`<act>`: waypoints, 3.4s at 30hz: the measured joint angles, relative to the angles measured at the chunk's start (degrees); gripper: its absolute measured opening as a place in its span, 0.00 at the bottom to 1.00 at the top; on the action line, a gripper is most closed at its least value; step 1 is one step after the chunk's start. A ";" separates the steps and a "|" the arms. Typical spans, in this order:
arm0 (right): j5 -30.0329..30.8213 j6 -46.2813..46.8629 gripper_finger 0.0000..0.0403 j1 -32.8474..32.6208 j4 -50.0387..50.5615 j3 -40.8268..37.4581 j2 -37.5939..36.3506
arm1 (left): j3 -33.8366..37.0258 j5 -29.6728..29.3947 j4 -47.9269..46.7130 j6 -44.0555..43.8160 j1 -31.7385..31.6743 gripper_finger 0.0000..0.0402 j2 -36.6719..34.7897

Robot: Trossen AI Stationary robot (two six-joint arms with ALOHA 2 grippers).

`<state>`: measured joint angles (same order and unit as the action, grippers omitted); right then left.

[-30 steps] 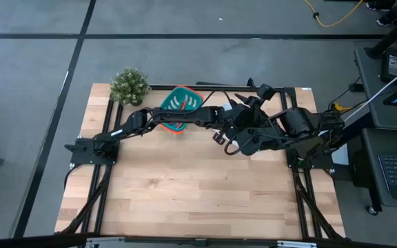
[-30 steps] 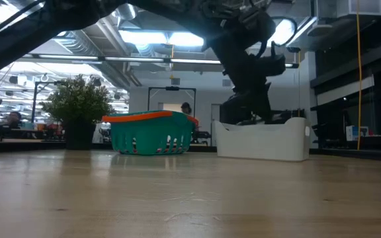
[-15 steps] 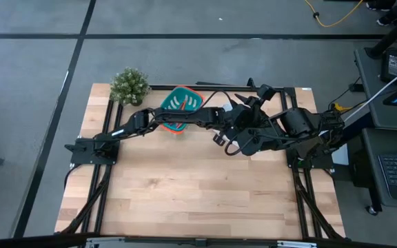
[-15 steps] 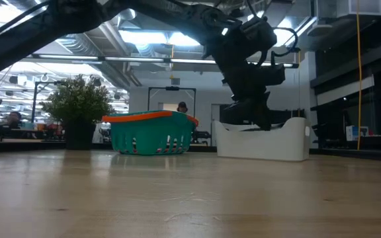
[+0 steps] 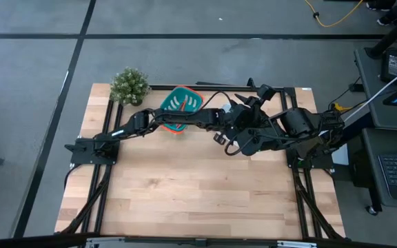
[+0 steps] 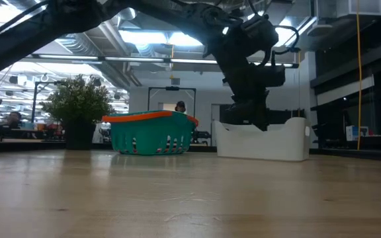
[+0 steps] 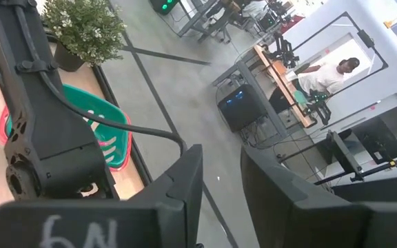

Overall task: Sort pens & pencils
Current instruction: Return to Home Position

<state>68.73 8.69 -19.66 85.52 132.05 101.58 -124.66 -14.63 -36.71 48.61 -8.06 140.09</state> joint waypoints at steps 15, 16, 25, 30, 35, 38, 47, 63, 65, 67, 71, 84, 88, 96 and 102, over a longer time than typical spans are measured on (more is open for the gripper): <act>1.49 2.63 0.25 -1.70 -0.23 0.07 -2.19 | -0.11 -8.72 -17.67 -25.96 2.22 0.21 -22.19; 1.61 3.86 0.25 -2.29 0.30 0.07 -2.83 | -0.11 -9.53 -19.71 -27.97 3.09 0.21 -24.27; -6.70 20.90 0.25 -10.68 4.42 -3.56 -11.33 | -0.13 -22.90 -36.85 -48.56 15.78 0.17 -38.42; -7.85 26.95 0.25 -16.38 4.44 -15.04 -16.90 | 0.00 -32.10 -52.85 -67.08 25.73 0.13 -43.45; -7.48 38.01 0.25 -21.90 4.55 -30.79 -24.44 | 6.52 -38.36 -52.88 -77.60 37.16 0.10 -50.18; -7.52 48.38 0.25 -25.20 4.59 -40.77 -29.49 | 15.47 -41.99 -53.12 -86.04 42.42 0.07 -55.19; -5.50 71.02 0.16 -34.11 4.05 -65.46 -39.30 | 48.36 -46.83 -49.79 -111.04 50.37 0.01 -66.28; 0.24 95.11 0.06 -46.04 -16.66 -95.89 -41.29 | 83.63 -46.39 6.01 -100.01 52.32 0.09 -71.36; -1.51 94.49 0.06 -45.11 -21.76 -98.70 -41.33 | 86.70 -43.97 17.35 -90.80 49.83 0.10 -71.36; -3.08 94.42 0.06 -44.00 -23.65 -100.50 -41.34 | 89.59 -41.45 27.28 -82.79 46.47 0.11 -71.36; -3.83 92.58 0.06 -41.37 -22.74 -101.22 -41.52 | 93.90 -31.69 39.64 -71.46 38.76 0.10 -71.34; 3.50 85.44 0.07 -36.38 -3.58 -95.74 -56.41 | 97.42 -22.27 45.17 -58.85 22.91 0.04 -72.16; 4.70 85.42 0.07 -38.36 -1.25 -98.23 -63.72 | 105.78 -20.93 57.92 -56.82 20.00 0.02 -75.02; 7.66 82.87 0.07 -40.65 -2.48 -99.44 -71.67 | 117.79 -17.94 66.69 -53.66 14.42 0.01 -85.27; 8.01 81.91 0.07 -40.63 -3.23 -99.92 -71.84 | 123.95 -10.30 66.27 -55.28 4.98 0.03 -88.65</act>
<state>76.74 90.59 -60.29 82.29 32.13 29.74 -0.71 -24.93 29.56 -6.67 -3.08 51.44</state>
